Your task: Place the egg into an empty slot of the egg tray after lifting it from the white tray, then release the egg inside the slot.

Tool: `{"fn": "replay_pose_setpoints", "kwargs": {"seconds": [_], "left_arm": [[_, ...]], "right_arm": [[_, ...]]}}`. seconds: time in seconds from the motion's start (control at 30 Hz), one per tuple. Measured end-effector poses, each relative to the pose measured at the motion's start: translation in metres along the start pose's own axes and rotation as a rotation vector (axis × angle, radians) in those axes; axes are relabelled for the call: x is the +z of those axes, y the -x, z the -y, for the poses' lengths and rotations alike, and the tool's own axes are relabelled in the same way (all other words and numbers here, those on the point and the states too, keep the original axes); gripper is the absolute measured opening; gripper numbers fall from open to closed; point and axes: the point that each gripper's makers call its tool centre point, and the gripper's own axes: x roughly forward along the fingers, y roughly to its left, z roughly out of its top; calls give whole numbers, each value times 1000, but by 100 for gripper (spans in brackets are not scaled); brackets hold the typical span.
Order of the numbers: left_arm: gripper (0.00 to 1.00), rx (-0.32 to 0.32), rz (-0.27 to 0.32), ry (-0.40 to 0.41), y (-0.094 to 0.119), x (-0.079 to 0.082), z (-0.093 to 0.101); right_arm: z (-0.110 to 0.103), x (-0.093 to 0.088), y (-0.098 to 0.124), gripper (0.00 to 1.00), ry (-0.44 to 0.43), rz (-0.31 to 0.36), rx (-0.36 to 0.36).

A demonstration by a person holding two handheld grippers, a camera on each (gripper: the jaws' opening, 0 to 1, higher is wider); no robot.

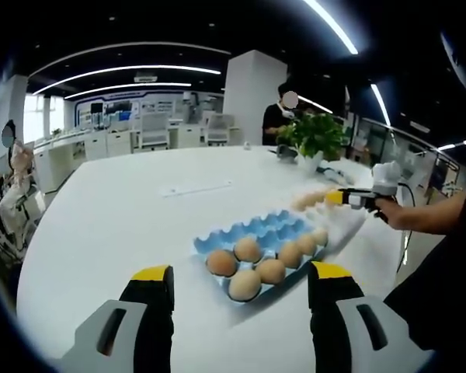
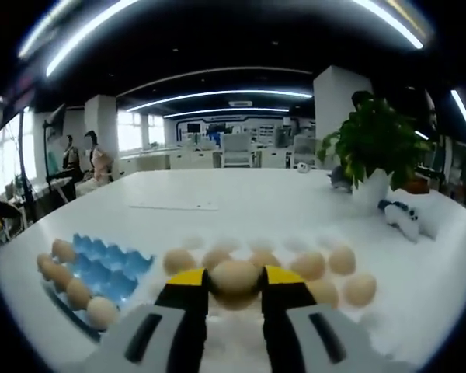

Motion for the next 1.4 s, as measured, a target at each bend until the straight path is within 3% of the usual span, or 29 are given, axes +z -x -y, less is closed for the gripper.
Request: {"fn": "replay_pose_setpoints", "kwargs": {"seconds": [0.57, 1.4], "left_arm": [[71, 6, 0, -2, 1, 0, -2], [71, 7, 0, 0, 1, 0, -3]], "right_arm": [[-78, 13, -11, 26, 52, 15, 212], [-174, 11, -22, 26, 72, 7, 417]]}}
